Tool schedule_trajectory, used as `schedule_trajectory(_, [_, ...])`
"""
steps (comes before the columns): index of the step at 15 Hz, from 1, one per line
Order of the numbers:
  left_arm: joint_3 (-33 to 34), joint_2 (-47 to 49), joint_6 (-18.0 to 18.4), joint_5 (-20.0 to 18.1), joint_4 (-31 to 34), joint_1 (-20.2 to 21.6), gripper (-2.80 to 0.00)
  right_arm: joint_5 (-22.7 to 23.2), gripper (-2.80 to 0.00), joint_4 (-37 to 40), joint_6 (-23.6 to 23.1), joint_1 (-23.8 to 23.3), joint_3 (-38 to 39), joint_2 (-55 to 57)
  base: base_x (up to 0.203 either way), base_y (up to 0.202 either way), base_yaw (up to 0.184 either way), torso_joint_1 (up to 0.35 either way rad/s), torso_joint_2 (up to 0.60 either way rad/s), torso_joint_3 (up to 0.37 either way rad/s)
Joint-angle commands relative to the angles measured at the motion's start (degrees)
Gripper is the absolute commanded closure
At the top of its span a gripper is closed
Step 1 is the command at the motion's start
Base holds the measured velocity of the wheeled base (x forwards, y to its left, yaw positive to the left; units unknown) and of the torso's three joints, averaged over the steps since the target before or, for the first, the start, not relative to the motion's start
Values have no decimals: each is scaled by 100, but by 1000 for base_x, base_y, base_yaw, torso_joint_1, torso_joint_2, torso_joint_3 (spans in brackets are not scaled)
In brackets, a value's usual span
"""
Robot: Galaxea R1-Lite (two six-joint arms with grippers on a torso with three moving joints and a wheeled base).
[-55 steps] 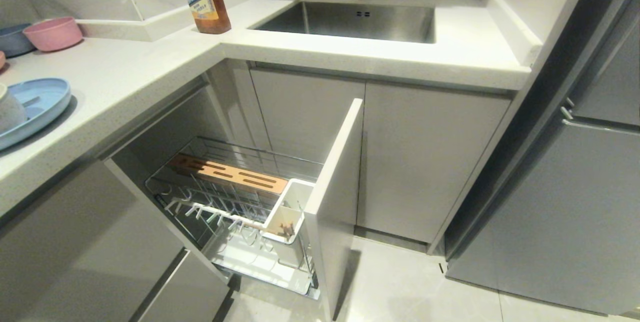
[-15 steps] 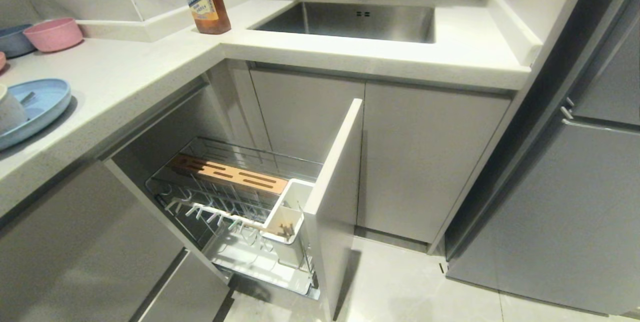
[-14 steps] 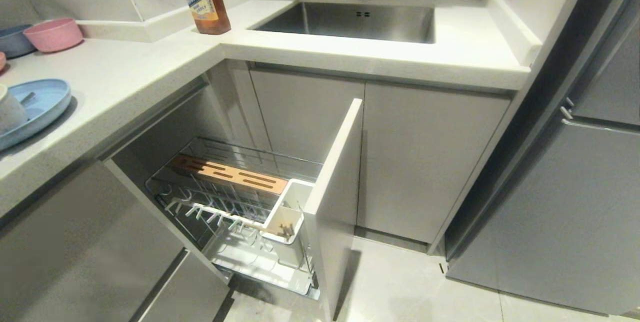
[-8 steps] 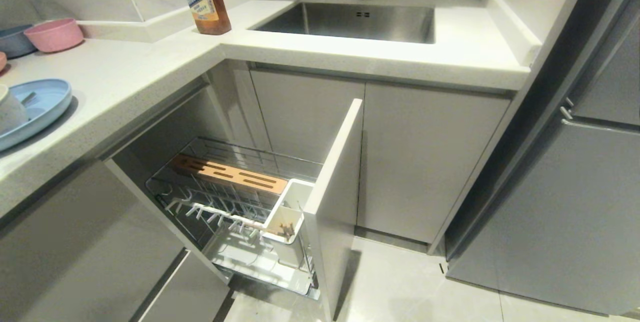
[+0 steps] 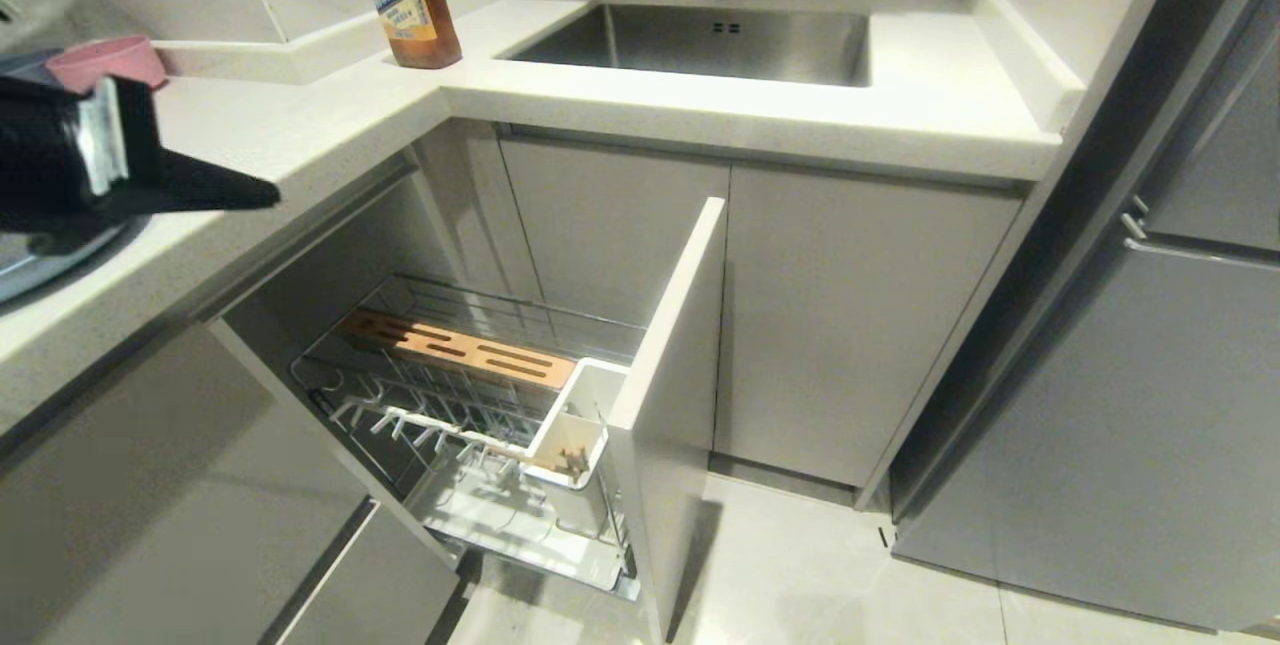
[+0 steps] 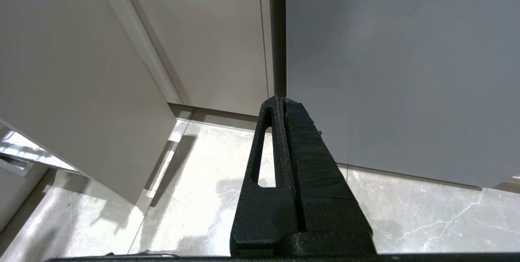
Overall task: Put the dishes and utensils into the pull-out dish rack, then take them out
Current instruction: Take the chopsticks out of the cupboard
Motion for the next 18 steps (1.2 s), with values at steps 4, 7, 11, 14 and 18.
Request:
schedule_trajectory(4, [-422,1238,23,161,1454,-732,0,4,0,-1,2,0,0,5,0,0,0,0,0,0])
schedule_trajectory(7, [-447,1744,-36,400,1547,-873,-280,5,0,-1,2,0,0,5,0,0,0,0,0,0])
schedule_trajectory(11, [-530,2394,-331,495,1645,-1092,-280,4,0,-1,2,0,0,5,0,0,0,0,0,0])
schedule_trajectory(14, [-626,2919,-650,565,1664,-1228,-280,5,0,-1,2,0,0,5,0,0,0,0,0,0])
schedule_trajectory(18, [-935,3560,-721,584,1990,-1266,-280,-1,0,-1,2,0,0,5,0,0,0,0,0,0])
